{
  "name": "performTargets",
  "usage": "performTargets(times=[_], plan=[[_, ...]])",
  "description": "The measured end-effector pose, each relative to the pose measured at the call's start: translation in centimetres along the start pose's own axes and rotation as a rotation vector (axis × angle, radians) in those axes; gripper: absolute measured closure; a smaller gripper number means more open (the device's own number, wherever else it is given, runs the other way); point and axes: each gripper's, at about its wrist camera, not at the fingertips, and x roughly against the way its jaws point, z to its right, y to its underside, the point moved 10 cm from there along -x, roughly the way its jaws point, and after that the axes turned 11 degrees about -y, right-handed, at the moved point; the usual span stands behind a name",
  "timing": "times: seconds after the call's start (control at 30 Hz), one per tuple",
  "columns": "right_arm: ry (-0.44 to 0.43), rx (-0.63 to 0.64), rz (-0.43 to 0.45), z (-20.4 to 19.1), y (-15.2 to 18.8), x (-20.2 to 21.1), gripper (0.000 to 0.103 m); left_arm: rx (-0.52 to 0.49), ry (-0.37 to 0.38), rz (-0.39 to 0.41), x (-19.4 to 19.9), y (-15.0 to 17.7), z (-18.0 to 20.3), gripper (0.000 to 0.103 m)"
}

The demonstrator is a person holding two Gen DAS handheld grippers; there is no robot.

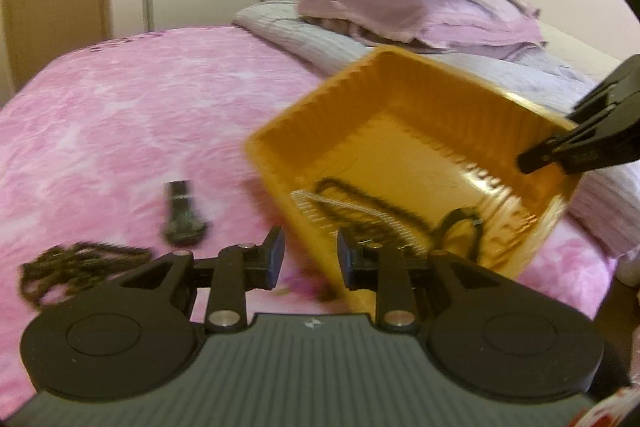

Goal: Organize jewelry
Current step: 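Grasp the dark brown bead strand with the left gripper and lift it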

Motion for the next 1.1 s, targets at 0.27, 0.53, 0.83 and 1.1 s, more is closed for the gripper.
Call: performTargets(times=[0.27, 0.53, 0.83, 1.1], plan=[[0.001, 0.002, -0.001, -0.1, 0.0, 0.0, 0.099, 0.05, -0.166, -0.042, 0.1, 2.5, -8.1, 0.078], [0.004, 0.004, -0.003, -0.4, 0.1, 0.1, 0.099, 0.09, -0.282, -0.061, -0.4, 3.5, -13.8, 0.078], [0.003, 0.003, -0.003, -0.3, 0.1, 0.2, 0.099, -0.066, -0.329, -0.084, -1.9, 3.1, -16.9, 0.079], [0.004, 0.004, -0.003, -0.2, 0.0, 0.1, 0.099, -0.345, -0.28, -0.127, -2.8, 4.8, -15.7, 0.083]])
